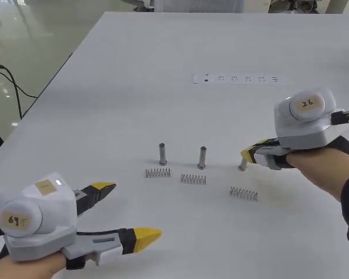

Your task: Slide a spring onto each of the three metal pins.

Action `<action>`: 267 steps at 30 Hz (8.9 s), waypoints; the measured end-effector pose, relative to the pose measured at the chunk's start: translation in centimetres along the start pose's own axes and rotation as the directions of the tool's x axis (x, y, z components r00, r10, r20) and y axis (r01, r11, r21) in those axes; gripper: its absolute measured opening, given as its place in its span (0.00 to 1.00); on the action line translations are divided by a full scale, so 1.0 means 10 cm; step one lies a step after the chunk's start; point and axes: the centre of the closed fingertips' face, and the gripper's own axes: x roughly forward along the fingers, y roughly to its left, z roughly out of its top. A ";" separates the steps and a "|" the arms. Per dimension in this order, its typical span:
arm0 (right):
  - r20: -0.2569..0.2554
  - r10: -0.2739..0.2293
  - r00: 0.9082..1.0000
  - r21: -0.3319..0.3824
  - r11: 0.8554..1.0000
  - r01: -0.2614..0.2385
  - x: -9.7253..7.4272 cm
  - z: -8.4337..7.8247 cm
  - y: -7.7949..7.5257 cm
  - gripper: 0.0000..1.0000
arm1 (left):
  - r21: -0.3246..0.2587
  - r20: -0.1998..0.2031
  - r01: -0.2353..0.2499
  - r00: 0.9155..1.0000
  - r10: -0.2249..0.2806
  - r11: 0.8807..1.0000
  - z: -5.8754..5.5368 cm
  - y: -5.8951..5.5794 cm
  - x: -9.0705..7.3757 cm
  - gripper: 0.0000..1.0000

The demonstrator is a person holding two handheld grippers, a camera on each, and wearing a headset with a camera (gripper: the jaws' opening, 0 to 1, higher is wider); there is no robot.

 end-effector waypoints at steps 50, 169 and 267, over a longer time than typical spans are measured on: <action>0.112 0.001 0.994 -0.024 1.000 0.001 -0.22 0.04 0.06 0.38 | 0.106 -0.046 0.069 0.997 -0.064 0.992 0.14 0.09 0.19 0.75; 0.192 0.022 0.981 0.048 0.998 -0.031 -0.90 -0.36 0.41 0.63 | 0.297 -0.180 0.234 0.966 -0.187 0.926 0.06 0.23 0.60 0.07; -0.022 0.440 0.898 -0.329 0.845 -0.422 -1.04 -0.13 1.51 0.13 | 0.510 -0.143 0.496 0.854 -0.500 0.702 0.65 -1.24 0.36 0.07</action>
